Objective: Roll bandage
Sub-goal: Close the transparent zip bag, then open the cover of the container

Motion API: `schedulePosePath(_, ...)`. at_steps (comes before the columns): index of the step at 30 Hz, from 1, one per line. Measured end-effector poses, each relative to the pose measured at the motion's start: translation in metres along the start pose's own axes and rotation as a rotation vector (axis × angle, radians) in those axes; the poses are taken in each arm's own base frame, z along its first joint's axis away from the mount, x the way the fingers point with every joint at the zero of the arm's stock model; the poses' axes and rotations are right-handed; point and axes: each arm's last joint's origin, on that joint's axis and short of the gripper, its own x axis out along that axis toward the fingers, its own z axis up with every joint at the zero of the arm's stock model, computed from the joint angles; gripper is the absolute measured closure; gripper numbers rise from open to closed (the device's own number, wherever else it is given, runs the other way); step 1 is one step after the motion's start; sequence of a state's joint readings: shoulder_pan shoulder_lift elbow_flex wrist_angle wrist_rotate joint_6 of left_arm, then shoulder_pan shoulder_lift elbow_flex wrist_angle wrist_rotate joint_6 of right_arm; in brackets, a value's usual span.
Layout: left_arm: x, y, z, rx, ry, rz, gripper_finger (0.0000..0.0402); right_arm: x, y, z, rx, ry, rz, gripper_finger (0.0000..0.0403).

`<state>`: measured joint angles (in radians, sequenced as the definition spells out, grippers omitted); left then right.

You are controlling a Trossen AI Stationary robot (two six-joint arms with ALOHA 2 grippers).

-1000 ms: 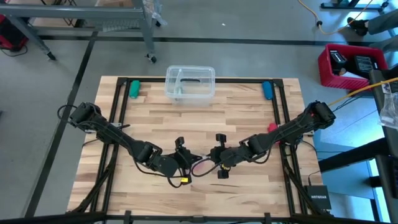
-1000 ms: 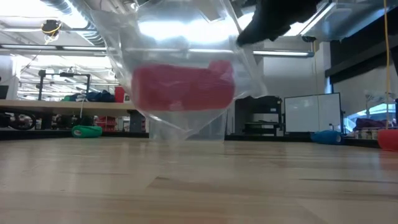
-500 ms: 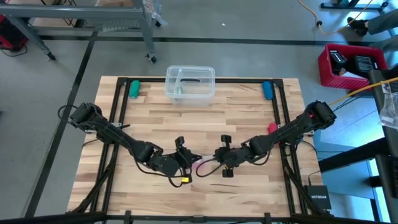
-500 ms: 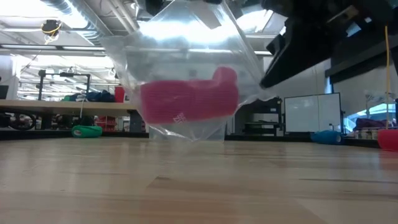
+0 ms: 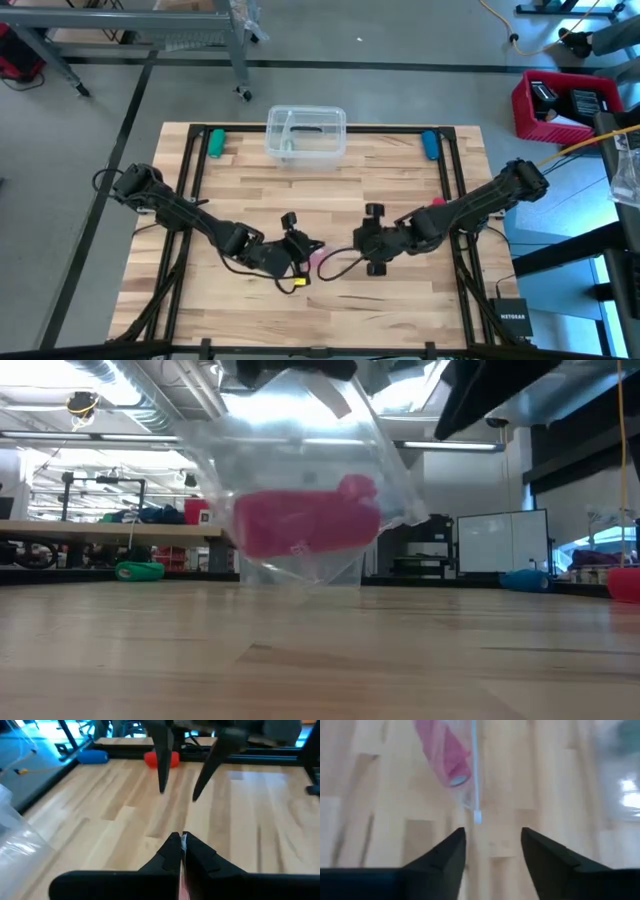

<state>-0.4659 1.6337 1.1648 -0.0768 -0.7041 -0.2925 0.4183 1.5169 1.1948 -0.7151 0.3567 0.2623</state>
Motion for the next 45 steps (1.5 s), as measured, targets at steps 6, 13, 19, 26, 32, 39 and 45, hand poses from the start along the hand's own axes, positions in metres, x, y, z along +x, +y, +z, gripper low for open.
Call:
schedulePosePath(6,0.015,0.020,0.006,0.054,-0.004,0.069,0.0396,-0.015,-0.014,-0.011,-0.092,-0.019,-0.182,0.0168)
schedulePosePath(13,0.036,0.052,0.007,0.058,0.079,0.078,0.0317,0.007,-0.027,-0.028,-0.146,-0.024,-0.227,0.0161)
schedulePosePath(19,0.045,0.093,0.019,0.118,0.256,0.145,0.0226,0.038,-0.047,-0.041,-0.061,-0.067,-0.201,0.0165)
schedulePosePath(26,0.039,0.173,0.075,0.251,0.391,0.293,0.0198,0.065,-0.068,-0.057,0.051,-0.185,-0.139,0.0166)
schedulePosePath(32,0.036,0.261,0.106,0.234,0.357,0.326,0.0205,0.073,-0.081,-0.062,0.141,-0.296,-0.158,0.0166)
schedulePosePath(39,0.034,0.352,0.089,0.142,0.360,0.206,0.0205,0.082,-0.078,-0.081,0.213,-0.353,-0.136,0.0166)
schedulePosePath(45,0.049,0.389,0.067,0.104,0.345,0.049,0.0205,0.088,-0.077,-0.100,0.261,-0.371,-0.133,0.0166)
